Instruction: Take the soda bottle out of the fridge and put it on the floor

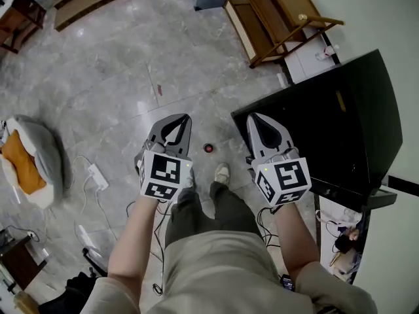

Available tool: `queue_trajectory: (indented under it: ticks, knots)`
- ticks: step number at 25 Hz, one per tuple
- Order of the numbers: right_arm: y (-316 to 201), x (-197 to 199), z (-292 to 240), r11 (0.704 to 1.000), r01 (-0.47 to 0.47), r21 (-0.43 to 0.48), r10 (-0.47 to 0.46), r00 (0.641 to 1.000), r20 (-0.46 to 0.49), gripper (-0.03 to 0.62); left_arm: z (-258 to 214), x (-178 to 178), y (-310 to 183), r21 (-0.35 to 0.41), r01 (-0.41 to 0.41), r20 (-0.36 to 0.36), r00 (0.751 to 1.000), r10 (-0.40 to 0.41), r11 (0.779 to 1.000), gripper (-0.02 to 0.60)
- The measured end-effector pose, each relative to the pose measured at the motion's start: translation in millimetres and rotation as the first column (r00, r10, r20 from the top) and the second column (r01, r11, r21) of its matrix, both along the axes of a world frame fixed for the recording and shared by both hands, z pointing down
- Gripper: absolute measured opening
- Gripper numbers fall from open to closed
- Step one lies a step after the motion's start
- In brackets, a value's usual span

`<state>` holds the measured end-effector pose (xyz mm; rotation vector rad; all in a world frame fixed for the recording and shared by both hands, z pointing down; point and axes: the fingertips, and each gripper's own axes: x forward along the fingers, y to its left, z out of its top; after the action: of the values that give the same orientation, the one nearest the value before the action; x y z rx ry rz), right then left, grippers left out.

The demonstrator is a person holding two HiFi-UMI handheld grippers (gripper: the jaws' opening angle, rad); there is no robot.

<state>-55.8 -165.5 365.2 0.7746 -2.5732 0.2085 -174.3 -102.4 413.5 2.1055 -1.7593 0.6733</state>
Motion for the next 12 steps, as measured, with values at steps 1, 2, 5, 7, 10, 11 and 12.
queue_trajectory:
  ticks: [1, 2, 5, 7, 10, 11, 12]
  knots:
    - [0.7, 1.0, -13.9, 1.000, 0.005, 0.012, -0.006, 1.000, 0.009, -0.005, -15.7, 1.3, -0.4, 0.020, -0.002, 0.006, 1.000, 0.002, 1.000, 0.006]
    - [1.6, 1.1, -27.1, 1.000, 0.011, 0.023, -0.012, 1.000, 0.019, -0.005, -30.4, 2.2, -0.1, 0.036, -0.004, 0.009, 1.000, 0.004, 0.999, 0.006]
    - [7.5, -2.6, -63.8, 0.998, 0.031, 0.056, -0.033, 0.998, 0.049, -0.005, -72.0, 0.5, 6.6, 0.080, -0.007, 0.021, 1.000, 0.005, 0.997, 0.006]
    - [12.1, -6.8, -87.6, 0.995, 0.046, 0.087, -0.052, 0.997, 0.066, -0.005, -98.1, -3.4, 12.1, 0.113, -0.003, 0.030, 1.000, 0.000, 0.994, 0.006]
    - [21.7, -12.3, -125.3, 0.988, 0.064, 0.142, -0.078, 0.993, 0.093, -0.005, -136.3, -9.0, 21.8, 0.161, 0.004, 0.017, 1.000, -0.007, 0.987, 0.006]
    - [26.7, -13.1, -139.3, 0.985, 0.070, 0.160, -0.087, 0.991, 0.104, -0.005, -149.8, -9.9, 26.1, 0.178, 0.009, -0.002, 1.000, -0.008, 0.984, 0.006]
    - [31.8, -13.7, -154.1, 0.981, 0.076, 0.179, -0.099, 0.988, 0.119, -0.005, -164.2, -10.4, 30.1, 0.197, 0.013, -0.026, 1.000, -0.008, 0.980, 0.006]
